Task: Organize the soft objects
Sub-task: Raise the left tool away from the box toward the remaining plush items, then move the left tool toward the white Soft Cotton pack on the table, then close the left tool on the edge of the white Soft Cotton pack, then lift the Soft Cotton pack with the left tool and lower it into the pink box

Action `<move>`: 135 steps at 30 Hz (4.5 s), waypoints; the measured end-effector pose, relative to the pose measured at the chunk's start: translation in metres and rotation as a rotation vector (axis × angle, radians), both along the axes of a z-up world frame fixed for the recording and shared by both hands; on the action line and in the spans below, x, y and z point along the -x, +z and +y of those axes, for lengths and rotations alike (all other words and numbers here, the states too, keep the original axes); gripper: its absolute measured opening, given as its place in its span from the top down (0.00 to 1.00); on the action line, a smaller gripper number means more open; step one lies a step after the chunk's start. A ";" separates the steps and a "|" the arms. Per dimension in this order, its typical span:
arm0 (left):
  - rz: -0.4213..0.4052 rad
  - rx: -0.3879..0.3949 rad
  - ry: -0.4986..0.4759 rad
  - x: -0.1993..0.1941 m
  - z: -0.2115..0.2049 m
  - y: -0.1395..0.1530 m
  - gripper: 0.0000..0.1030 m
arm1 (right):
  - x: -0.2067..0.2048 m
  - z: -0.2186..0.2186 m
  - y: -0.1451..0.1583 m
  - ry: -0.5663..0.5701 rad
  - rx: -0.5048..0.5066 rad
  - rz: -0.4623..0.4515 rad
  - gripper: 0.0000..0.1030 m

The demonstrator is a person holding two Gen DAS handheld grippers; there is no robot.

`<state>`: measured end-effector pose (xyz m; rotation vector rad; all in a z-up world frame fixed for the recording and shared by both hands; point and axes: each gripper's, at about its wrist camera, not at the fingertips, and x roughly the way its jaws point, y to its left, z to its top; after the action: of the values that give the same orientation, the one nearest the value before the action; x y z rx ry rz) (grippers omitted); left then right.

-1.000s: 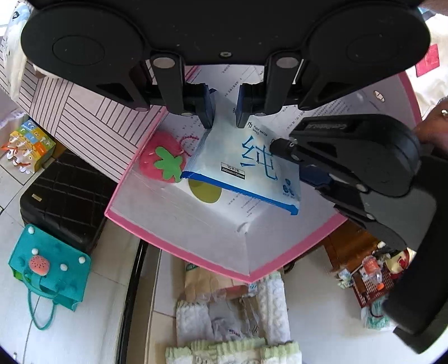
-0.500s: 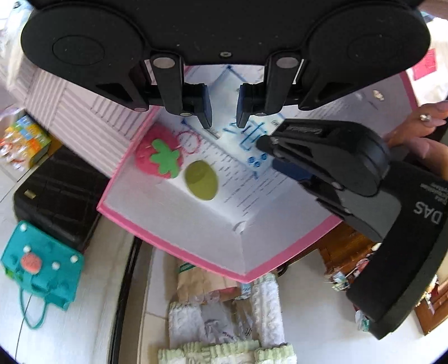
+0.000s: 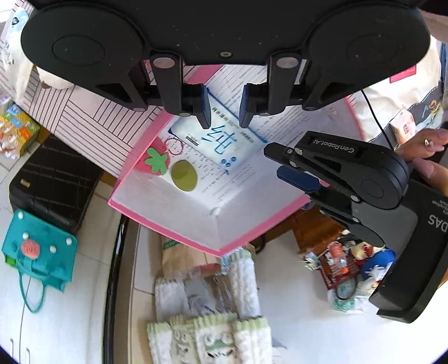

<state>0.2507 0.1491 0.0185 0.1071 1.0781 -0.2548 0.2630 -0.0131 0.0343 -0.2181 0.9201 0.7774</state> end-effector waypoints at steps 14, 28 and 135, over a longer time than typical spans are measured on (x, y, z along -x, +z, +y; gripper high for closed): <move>-0.085 -0.070 -0.054 0.079 -0.029 0.046 0.52 | 0.068 -0.031 0.050 0.040 -0.033 -0.138 0.64; -0.223 -0.115 -0.109 0.155 -0.057 0.080 0.38 | 0.129 -0.075 0.081 0.059 -0.068 -0.252 0.53; -0.038 0.335 0.061 -0.120 -0.294 -0.088 0.78 | -0.109 -0.357 -0.157 -0.529 -0.450 0.266 0.57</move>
<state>0.3702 -0.1452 -0.0697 -0.2202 0.9864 -0.3736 0.3724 -0.3701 -0.1224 0.5186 0.9678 0.5033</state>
